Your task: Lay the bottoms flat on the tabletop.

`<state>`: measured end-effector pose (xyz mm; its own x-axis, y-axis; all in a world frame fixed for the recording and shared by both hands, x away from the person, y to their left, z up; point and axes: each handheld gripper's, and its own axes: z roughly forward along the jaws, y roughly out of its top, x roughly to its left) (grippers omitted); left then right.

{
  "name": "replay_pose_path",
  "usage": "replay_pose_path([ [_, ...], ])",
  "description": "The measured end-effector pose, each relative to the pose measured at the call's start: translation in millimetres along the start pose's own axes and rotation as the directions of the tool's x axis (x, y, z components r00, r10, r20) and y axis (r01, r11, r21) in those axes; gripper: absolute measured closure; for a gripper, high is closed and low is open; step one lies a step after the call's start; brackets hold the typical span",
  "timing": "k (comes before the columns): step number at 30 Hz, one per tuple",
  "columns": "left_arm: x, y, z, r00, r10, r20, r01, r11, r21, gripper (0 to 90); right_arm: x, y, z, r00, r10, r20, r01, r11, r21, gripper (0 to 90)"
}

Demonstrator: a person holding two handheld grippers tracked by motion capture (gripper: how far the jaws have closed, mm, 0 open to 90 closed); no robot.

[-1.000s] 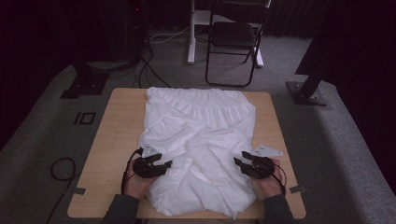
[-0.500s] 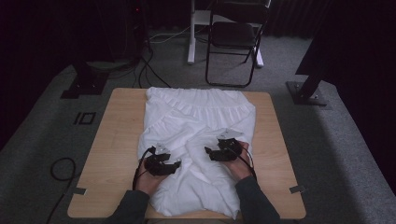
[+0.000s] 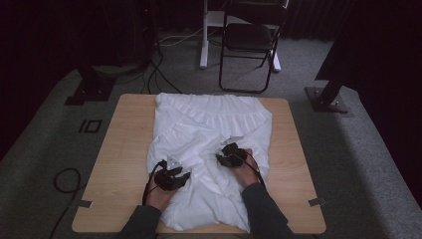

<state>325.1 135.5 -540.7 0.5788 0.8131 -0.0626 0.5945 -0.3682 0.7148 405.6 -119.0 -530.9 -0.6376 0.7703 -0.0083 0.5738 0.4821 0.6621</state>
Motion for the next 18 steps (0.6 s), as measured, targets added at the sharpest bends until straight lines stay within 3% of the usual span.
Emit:
replay_pose_path([
  [4,3.9,-1.1,-1.3,0.9998,-0.019,0.007,0.019,0.9998,-0.003,71.5,-0.4,-11.8,-12.1,0.9987,0.002,0.052,-0.003,0.9999,0.015,81.3],
  [8,4.2,-1.6,-1.6,0.9997,-0.022,0.008,0.022,0.9997,-0.004,72.5,-6.5,-27.6,-25.2,0.9912,0.010,0.132,-0.014,0.9993,0.034,84.0],
  [10,4.3,-2.0,-1.7,0.9997,-0.023,0.009,0.023,0.9997,-0.007,72.5,-13.2,-37.4,-32.5,0.9881,0.035,0.150,-0.040,0.9988,0.029,84.8],
  [18,5.4,-3.8,-4.0,0.9996,-0.028,0.011,0.028,0.9996,-0.006,74.9,-38.0,-72.9,-62.2,0.9596,0.115,0.257,-0.127,0.9914,0.030,85.6],
])
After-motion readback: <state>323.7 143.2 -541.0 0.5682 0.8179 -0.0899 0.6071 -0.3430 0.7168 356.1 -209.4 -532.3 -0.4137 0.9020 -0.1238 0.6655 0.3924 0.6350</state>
